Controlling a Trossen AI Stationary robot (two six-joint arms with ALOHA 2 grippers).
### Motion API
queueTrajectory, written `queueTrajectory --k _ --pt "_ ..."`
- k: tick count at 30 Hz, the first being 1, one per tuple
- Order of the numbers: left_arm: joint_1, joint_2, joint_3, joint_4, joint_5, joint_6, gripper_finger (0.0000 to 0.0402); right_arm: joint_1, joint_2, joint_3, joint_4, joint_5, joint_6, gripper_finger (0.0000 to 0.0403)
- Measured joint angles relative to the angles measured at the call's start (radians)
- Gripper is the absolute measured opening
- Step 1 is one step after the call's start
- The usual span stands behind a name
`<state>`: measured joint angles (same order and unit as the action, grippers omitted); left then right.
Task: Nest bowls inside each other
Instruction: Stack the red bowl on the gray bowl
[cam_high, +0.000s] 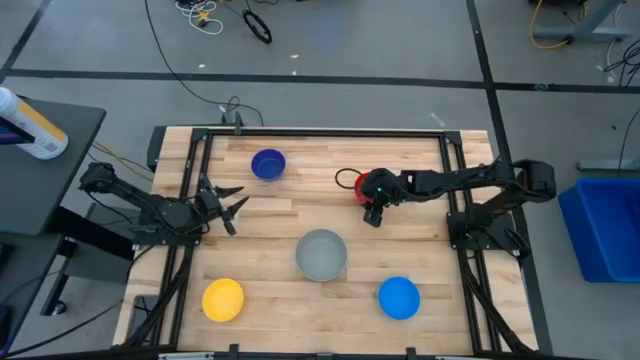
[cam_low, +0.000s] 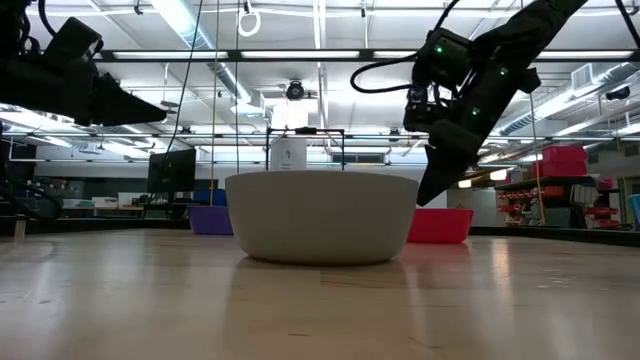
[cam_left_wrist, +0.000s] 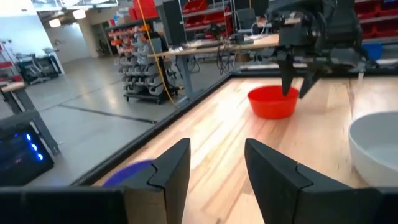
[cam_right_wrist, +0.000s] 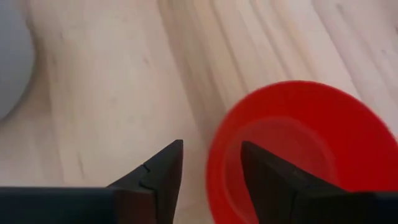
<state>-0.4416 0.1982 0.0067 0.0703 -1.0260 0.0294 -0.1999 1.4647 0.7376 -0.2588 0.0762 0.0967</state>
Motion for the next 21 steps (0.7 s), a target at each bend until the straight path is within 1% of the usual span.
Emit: queueTrajectory --k 8,16,18,21 --pt "0.0 0.0 0.0 -0.014 -0.005 -0.033 0.0163 -0.041 0.0 -0.039 0.003 -0.001 0.001 0.0167" --pt "0.0 0.0 0.0 -0.016 -0.005 -0.034 0.0163 -0.042 0.0 -0.058 0.034 -0.001 0.019 0.0161" --pt "0.0 0.0 0.0 -0.016 -0.005 -0.035 0.0163 -0.042 0.0 -0.058 0.038 -0.001 0.018 0.0147" --pt "0.0 0.0 0.0 -0.017 -0.005 -0.042 0.0163 -0.041 0.007 -0.058 0.038 -0.001 0.016 0.0095"
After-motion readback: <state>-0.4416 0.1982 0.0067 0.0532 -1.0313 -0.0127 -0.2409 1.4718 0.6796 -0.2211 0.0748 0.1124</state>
